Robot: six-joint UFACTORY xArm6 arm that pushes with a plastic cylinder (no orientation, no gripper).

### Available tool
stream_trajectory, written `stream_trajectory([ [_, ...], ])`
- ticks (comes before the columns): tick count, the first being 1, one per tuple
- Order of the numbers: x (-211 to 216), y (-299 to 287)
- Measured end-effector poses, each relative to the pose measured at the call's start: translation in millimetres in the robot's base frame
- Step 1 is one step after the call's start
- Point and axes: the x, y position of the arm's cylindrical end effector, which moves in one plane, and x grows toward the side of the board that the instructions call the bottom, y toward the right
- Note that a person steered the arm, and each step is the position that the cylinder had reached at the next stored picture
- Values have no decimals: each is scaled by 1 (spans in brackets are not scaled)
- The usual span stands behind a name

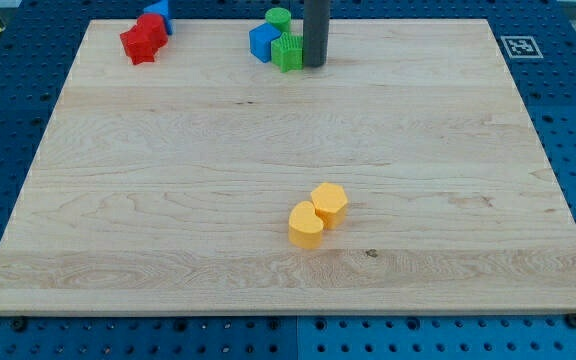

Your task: Separate the yellow heart and the yellow hexagon

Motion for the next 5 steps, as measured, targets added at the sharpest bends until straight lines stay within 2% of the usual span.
stream_trajectory([
  [1, 59, -2],
  [3, 175, -73],
  [4, 244, -87],
  [5, 290, -71],
])
